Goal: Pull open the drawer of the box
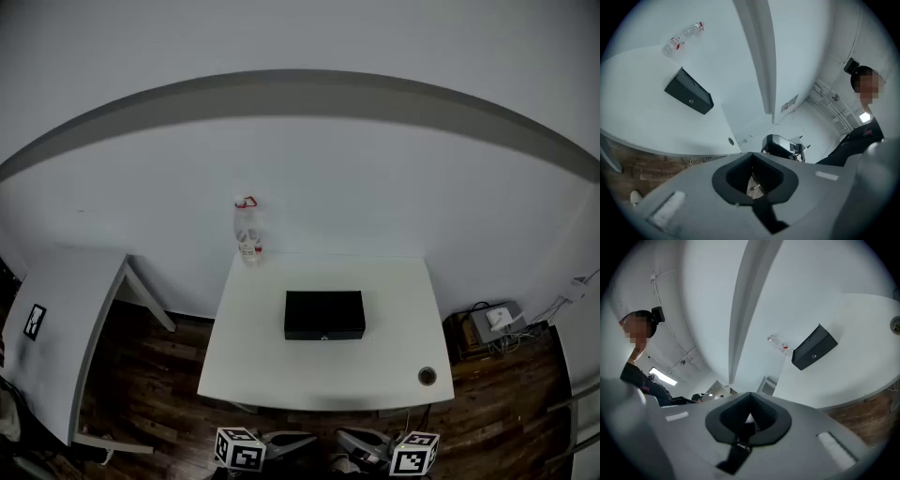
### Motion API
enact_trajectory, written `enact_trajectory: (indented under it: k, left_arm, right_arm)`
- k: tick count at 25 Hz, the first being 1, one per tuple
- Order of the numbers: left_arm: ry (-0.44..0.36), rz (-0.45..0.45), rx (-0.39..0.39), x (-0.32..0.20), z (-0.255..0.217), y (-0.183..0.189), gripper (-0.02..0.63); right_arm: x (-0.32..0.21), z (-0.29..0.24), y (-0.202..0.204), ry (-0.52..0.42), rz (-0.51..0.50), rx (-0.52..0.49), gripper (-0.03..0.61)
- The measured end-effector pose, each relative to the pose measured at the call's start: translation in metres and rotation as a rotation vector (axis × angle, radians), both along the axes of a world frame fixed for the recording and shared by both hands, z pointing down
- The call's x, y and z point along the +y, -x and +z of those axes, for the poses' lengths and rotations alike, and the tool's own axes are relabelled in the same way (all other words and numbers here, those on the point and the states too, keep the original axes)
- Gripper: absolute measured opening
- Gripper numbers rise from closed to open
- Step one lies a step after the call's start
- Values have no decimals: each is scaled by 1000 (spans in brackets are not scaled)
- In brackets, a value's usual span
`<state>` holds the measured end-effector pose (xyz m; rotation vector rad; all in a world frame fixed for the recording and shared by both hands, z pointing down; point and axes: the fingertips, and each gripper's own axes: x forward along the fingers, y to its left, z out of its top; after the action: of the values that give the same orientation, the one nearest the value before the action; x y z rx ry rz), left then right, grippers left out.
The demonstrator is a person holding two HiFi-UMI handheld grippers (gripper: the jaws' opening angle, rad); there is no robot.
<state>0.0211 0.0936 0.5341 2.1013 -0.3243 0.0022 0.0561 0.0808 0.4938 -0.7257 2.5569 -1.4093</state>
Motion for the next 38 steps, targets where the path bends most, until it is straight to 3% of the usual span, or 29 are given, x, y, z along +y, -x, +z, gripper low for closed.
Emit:
enact_trajectory:
  k: [20, 29, 35, 38]
  left_arm:
    - [11, 2, -3, -1, 3, -3, 3]
    - [39, 10, 2, -9, 6, 0, 3]
    - [49, 7, -8, -30, 12, 11, 3]
    - [27, -21, -80, -54, 24, 25, 3]
  right_arm:
    - [-2, 1, -3, -6, -4, -1, 5]
    - [-21, 16, -15, 53, 87, 33, 6]
    - [-41, 38, -18, 82, 157, 114, 71]
    - [-58, 55, -19, 61, 201, 272, 69]
